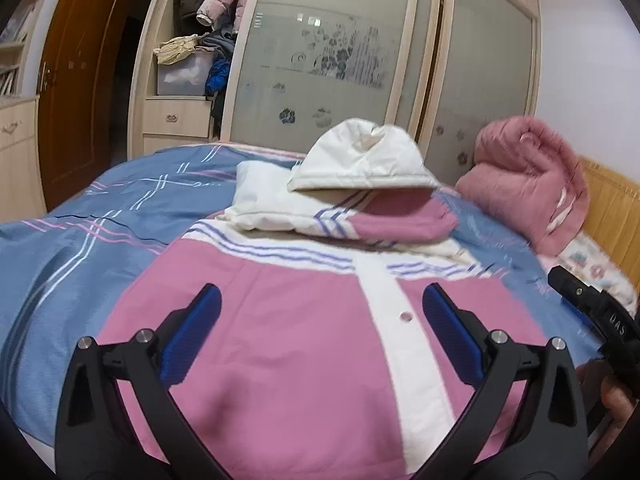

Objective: Fold large clothes
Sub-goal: 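Fold the held hood down over the folded sleeves, release, then move the left tool to the folded hood and grasp its edge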

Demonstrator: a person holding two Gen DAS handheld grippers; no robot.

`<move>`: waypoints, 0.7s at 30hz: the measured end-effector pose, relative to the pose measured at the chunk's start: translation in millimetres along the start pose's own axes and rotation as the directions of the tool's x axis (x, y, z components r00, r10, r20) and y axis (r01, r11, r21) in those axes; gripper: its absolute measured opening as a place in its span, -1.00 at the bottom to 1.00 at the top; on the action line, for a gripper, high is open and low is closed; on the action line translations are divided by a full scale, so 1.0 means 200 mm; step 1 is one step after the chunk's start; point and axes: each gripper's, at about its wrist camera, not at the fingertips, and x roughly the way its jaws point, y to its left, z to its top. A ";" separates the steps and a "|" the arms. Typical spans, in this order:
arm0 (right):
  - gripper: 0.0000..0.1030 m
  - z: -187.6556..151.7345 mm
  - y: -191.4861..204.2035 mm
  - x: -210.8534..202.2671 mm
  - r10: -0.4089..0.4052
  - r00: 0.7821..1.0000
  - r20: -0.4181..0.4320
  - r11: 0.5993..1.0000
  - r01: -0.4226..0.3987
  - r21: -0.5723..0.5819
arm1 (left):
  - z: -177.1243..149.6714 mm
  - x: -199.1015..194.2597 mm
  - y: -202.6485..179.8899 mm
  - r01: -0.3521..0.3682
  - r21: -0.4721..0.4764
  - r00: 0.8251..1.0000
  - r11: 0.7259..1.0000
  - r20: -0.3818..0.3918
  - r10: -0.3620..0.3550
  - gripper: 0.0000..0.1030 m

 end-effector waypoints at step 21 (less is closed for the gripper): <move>0.97 -0.02 -0.08 -0.10 -0.065 0.997 0.042 0.994 0.069 -0.088 | -0.06 0.01 -0.09 0.032 0.059 0.998 0.998 -0.063 -0.028 0.96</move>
